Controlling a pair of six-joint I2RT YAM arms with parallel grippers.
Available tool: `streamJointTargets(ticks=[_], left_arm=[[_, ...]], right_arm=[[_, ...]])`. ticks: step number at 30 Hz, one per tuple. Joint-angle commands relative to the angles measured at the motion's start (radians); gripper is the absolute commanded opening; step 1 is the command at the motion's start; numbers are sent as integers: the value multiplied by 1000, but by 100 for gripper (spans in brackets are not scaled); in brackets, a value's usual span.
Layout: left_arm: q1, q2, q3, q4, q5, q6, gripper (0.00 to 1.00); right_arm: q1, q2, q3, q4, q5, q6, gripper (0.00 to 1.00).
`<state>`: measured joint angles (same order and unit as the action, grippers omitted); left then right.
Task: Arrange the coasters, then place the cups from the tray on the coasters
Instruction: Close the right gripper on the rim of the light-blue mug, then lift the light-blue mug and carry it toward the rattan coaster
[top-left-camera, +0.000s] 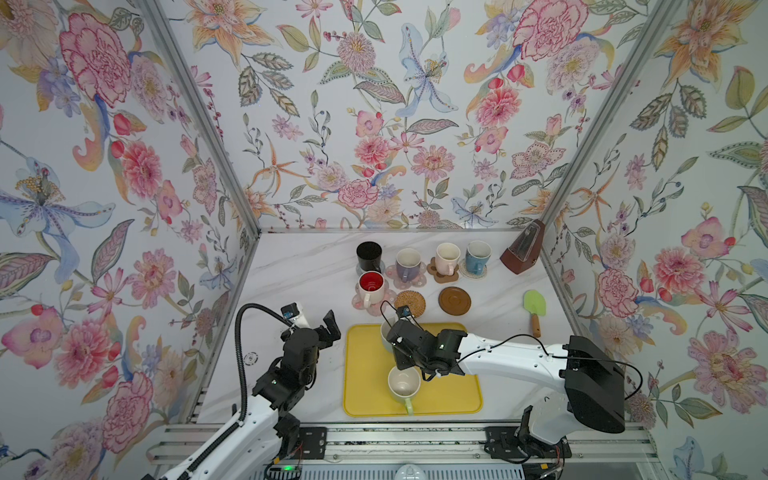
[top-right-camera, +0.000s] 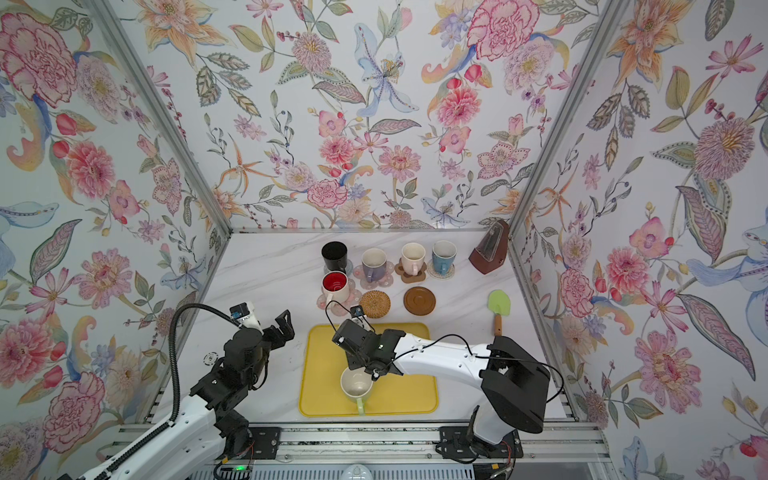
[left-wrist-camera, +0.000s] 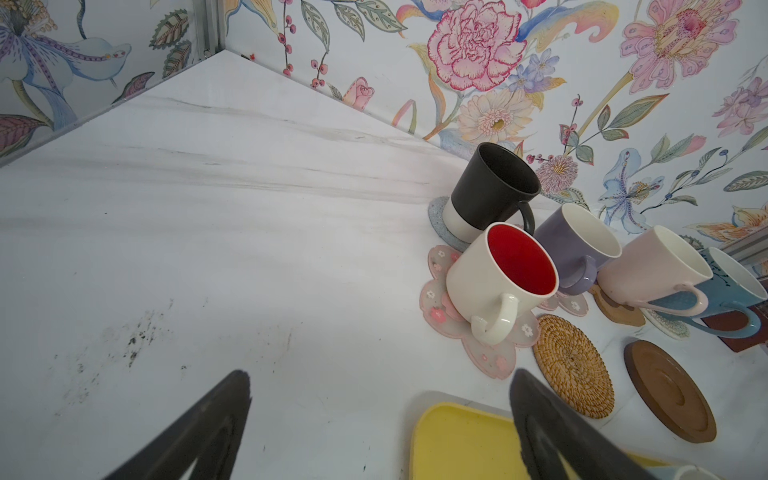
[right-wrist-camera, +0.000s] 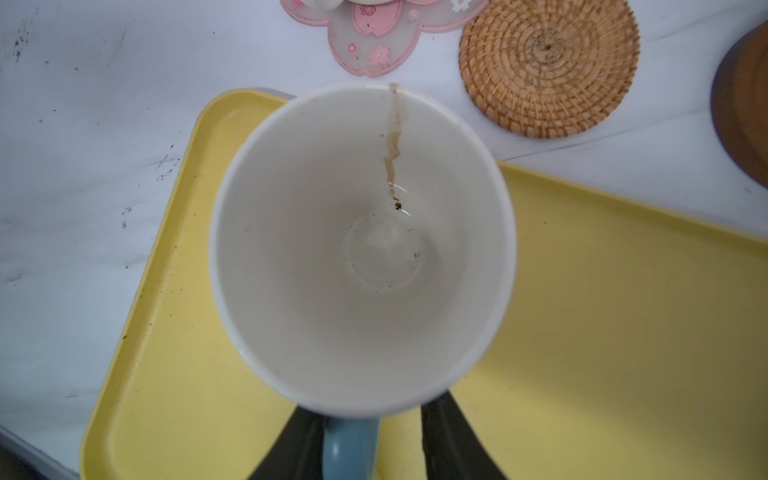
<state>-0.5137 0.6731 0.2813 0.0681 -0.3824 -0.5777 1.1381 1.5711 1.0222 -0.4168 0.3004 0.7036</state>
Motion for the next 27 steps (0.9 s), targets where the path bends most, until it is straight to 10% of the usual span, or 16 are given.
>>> streamJointTargets(ticks=[1,27], left_arm=[[14,0,-17,-5,-21,-10,99],[27,5,-17,-5,-6,-17,99]], right_arm=[[-11,23,26,-25,31,-17,37],[-27,32,61,-18,51,-125,12]])
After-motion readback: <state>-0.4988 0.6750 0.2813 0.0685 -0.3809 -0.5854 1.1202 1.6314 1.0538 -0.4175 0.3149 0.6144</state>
